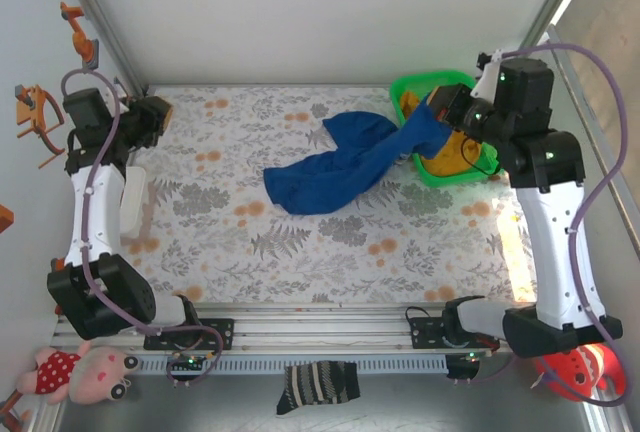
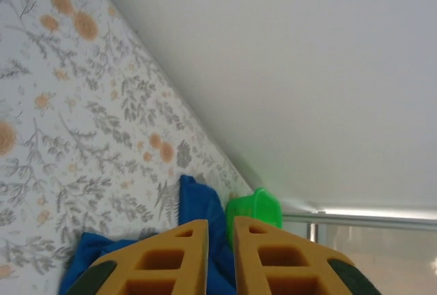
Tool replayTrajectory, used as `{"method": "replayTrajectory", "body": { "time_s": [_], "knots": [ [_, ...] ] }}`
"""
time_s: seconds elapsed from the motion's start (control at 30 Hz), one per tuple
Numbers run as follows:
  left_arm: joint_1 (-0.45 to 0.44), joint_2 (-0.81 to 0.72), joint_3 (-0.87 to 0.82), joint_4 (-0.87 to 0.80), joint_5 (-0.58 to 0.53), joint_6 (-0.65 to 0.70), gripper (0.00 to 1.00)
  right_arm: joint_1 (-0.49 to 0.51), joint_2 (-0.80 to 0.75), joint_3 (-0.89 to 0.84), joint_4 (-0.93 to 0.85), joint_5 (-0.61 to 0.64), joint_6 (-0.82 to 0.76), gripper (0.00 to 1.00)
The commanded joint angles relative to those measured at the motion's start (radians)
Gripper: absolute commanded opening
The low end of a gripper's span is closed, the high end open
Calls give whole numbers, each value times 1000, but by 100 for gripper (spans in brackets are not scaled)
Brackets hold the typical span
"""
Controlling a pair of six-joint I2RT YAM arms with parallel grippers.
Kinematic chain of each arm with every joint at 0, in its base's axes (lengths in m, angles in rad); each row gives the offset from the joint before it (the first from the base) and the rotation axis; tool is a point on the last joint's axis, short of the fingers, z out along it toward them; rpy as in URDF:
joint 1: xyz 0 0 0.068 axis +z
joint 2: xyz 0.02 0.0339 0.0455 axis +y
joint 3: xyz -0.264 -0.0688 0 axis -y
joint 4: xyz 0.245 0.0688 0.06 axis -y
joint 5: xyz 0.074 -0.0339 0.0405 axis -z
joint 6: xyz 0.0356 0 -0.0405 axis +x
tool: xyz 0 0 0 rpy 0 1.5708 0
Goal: Fold the inside-out t-shirt
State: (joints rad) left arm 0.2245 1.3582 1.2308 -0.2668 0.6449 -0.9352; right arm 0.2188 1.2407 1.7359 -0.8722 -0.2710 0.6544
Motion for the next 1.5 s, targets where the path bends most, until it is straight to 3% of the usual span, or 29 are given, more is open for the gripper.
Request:
{"method": "replayTrajectory", "body": {
  "time_s": [0.0, 0.17, 0.33, 0.57, 0.83, 1.47],
  "knots": [
    [-76, -32, -98, -33, -8, 59, 31, -6, -49, -96, 36, -24, 11, 0],
    [-282, -21, -262, -61, -118, 142, 51, -6, -113, -231, 40, 6, 12, 0],
    [-487, 83, -317, 24, -198, 150, 54, -6, -139, -294, 41, 28, 17, 0],
    [-674, 330, -148, -24, -288, 241, 51, -6, -147, -328, 45, 36, 24, 0],
    [-743, 457, -53, -82, -373, 281, 49, -7, -154, -332, 41, 42, 20, 0],
    [-826, 467, -56, -96, -475, 315, 40, -16, -145, -323, 40, 34, 12, 0]
  ]
}}
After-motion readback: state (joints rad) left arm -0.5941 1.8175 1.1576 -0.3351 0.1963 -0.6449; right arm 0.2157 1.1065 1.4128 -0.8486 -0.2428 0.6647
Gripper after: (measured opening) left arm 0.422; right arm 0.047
